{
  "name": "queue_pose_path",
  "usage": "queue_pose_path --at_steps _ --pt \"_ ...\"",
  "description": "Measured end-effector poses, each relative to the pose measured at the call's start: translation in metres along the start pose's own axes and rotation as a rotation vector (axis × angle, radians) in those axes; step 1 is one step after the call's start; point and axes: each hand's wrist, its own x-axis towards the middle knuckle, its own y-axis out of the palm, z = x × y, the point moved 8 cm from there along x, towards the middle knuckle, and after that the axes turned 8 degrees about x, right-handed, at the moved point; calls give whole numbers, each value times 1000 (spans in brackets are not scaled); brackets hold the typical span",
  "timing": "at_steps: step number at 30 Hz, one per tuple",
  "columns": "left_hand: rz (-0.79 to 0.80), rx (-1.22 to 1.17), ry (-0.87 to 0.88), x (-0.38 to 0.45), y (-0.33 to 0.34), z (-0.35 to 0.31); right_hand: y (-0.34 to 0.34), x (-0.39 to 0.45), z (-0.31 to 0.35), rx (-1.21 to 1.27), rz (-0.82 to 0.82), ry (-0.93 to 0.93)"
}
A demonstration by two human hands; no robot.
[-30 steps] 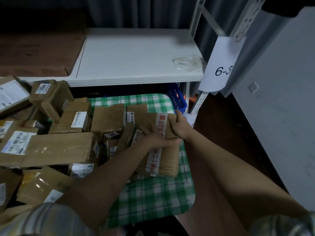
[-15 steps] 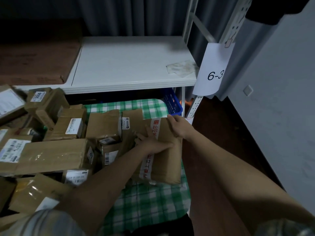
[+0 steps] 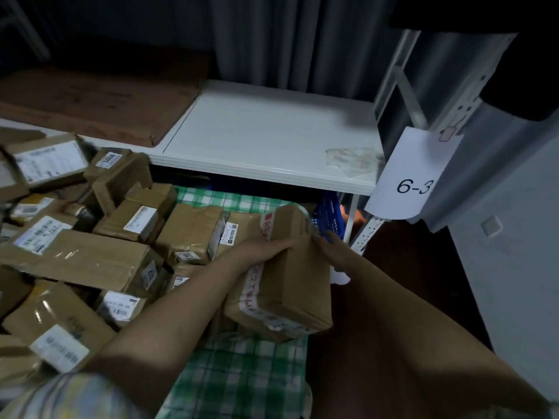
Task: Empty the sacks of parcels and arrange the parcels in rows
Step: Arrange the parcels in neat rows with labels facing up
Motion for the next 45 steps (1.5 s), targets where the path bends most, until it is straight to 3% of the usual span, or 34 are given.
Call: queue_pose_path --at_steps 7,12,21,28,30,33,39,45 --pt "-1 -152 -46 10 -2 -8 3 22 0 136 135 20" --pt "114 -142 -112 11 -6 -5 7 34 2 189 174 39" --pt "68 -251 -38 32 -39 0 11 57 -10 443 225 171" --pt "-145 -435 33 57 -65 -4 1 47 32 320 111 -61" --pt "-131 -510 31 53 -68 -7 -7 42 46 387 81 -127" --pt "-50 -569 -49 51 -70 -1 -19 36 49 671 81 -33" --pt "89 -754 -119 43 -66 -5 -11 18 73 609 223 -160" --pt "-56 -718 -113 31 -95 -1 -36 7 118 514 74 -267"
